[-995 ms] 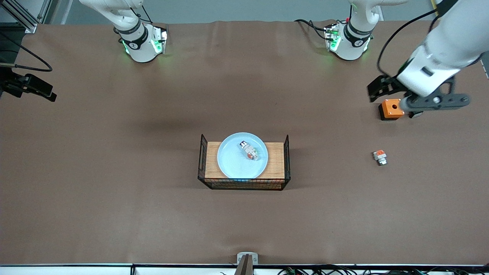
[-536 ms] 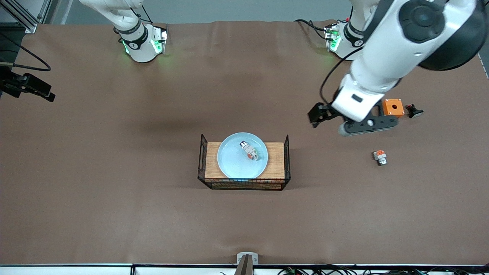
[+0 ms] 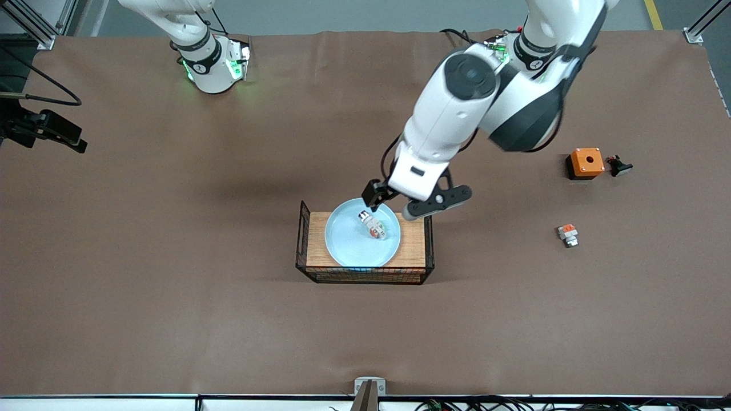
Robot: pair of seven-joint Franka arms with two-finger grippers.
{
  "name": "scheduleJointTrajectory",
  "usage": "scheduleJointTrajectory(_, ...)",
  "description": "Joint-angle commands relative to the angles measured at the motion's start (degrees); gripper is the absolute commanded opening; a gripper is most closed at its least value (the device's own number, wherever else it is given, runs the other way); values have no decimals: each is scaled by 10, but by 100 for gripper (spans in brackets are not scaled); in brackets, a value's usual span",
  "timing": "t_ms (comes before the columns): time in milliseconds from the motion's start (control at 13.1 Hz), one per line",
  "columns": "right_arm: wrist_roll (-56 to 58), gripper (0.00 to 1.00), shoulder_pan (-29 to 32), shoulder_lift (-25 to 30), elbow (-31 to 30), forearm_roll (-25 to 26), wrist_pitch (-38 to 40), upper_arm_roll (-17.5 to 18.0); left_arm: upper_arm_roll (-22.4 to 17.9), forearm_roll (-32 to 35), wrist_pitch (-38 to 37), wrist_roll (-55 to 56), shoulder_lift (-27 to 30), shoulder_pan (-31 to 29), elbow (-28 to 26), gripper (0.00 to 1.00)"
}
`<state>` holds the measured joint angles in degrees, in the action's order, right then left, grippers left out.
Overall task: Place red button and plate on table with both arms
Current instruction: 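Reach the left gripper into the tray and grasp the red button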
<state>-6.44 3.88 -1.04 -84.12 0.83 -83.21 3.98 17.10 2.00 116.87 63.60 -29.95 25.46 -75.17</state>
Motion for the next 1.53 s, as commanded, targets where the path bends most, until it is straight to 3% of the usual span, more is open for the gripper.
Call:
scheduleJointTrajectory(0, -1, 100, -12, -19, 17, 10, 5, 1, -77, 14, 2, 35, -43, 75, 28, 90)
scheduleJointTrajectory(153, -2, 100, -19, -21, 17, 10, 4, 1, -136, 13, 25, 56, -60, 128, 29, 88)
scheduleJointTrajectory(612, -4, 98, -40, -27, 15, 5, 3, 1, -142, 13, 65, 67, -98, 135, 30, 85)
scheduleJointTrajectory(765, -41, 98, -67, -27, 16, 12, 3, 0, -143, 14, 85, 76, -105, 135, 30, 78)
scheduleJointTrajectory(995, -189, 98, -110, -35, 14, 15, 4, 0, -142, 13, 86, 90, -107, 135, 28, 49)
scheduleJointTrajectory(1224, -294, 97, -155, -37, 13, 12, 6, 1, -141, 13, 86, 100, -108, 135, 28, 36)
scheduleJointTrajectory(1378, -384, 97, -199, -46, 12, 17, 9, 0, -141, 13, 86, 100, -106, 135, 28, 10)
scheduleJointTrajectory(1454, -399, 97, -218, -55, 12, 21, 10, 0, -142, 13, 82, 100, -101, 135, 28, 2)
